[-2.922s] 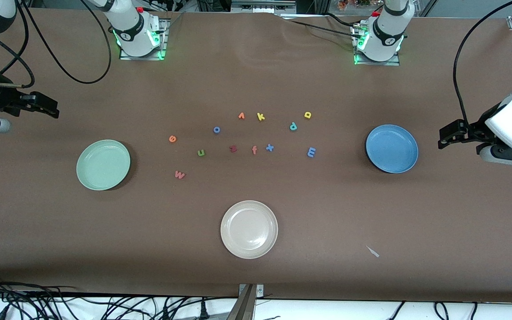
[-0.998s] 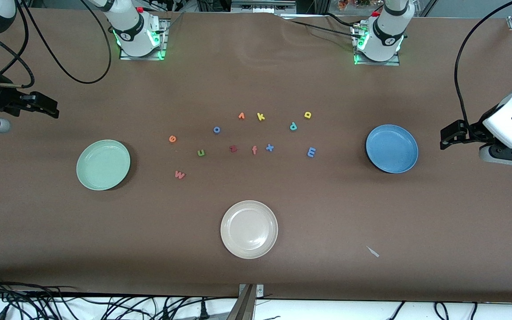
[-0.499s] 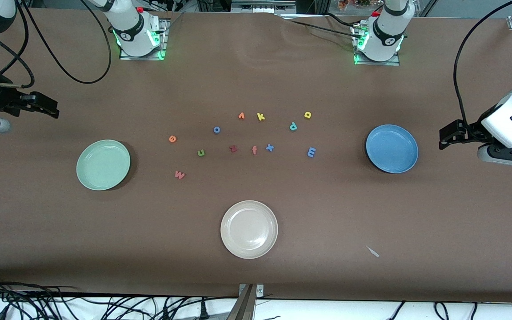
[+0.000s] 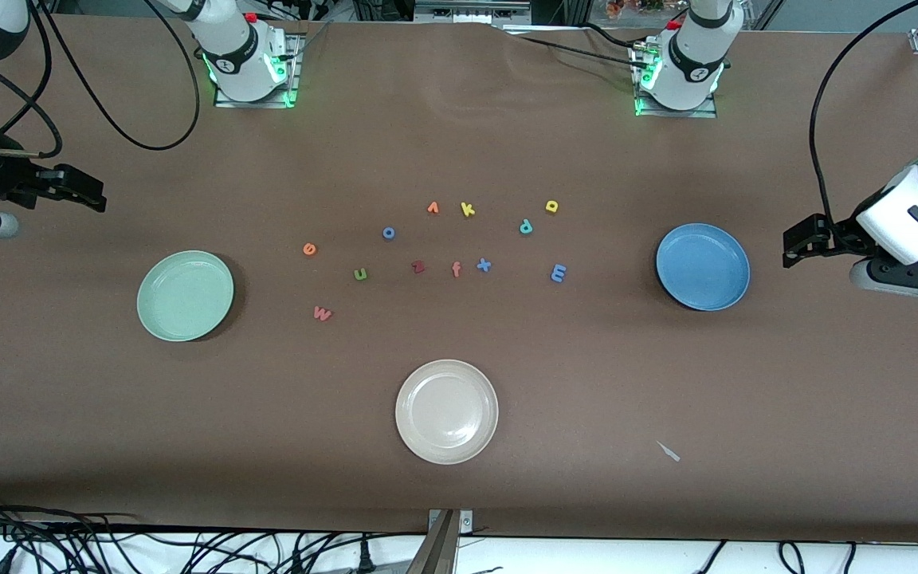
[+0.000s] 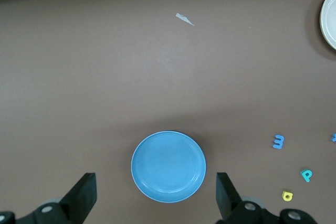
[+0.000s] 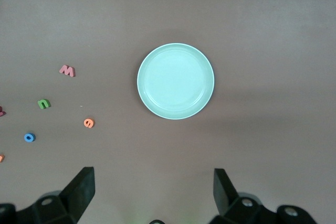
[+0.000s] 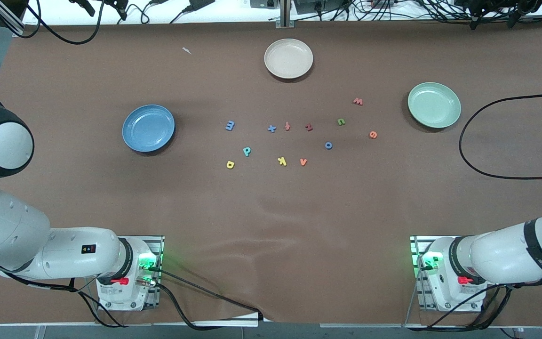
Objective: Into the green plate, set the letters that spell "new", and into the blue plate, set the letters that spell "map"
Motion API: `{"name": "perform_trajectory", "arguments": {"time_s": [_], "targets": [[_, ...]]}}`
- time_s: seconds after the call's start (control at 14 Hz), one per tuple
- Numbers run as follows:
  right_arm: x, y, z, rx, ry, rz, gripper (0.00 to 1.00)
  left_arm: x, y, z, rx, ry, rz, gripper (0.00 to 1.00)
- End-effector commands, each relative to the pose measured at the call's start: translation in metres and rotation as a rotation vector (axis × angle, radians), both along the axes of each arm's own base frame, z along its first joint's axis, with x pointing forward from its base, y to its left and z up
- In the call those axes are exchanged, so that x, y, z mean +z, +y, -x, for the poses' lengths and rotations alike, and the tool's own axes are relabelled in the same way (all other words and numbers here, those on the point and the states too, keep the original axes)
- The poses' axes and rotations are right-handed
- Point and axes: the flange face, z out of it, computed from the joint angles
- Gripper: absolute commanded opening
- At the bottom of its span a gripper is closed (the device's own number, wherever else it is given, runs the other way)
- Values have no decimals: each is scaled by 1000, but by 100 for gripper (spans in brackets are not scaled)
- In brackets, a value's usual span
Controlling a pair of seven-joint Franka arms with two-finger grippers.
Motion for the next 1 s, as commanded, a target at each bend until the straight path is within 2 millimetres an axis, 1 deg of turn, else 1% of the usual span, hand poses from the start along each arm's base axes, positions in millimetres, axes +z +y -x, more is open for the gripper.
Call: {"name": "perform_trajectory", "arguments": {"time_s": [0.0,0.43,0.57,0.64,0.78,0.93], "targets": [[3,1,-1,-8,3,-19,100,7,1,3,0,-7,-22,100],[3,0,-1,-10,3,-19,100,1,-2,2,-12,6,-19,100],[3,0,-1,-10,3,-19,100,-4,-20,2,-34,14,-21,100],[3,0,-1,-10,5,-18,100,-9,-21,0,-39,22,-24,100],[3,0,-1,-10,3,-19,100,-25,-25,-4,-50,48,-21,100],[3,0,-1,-10,3,-19,100,-23,-30,-4,-56,45,-21,100]]}}
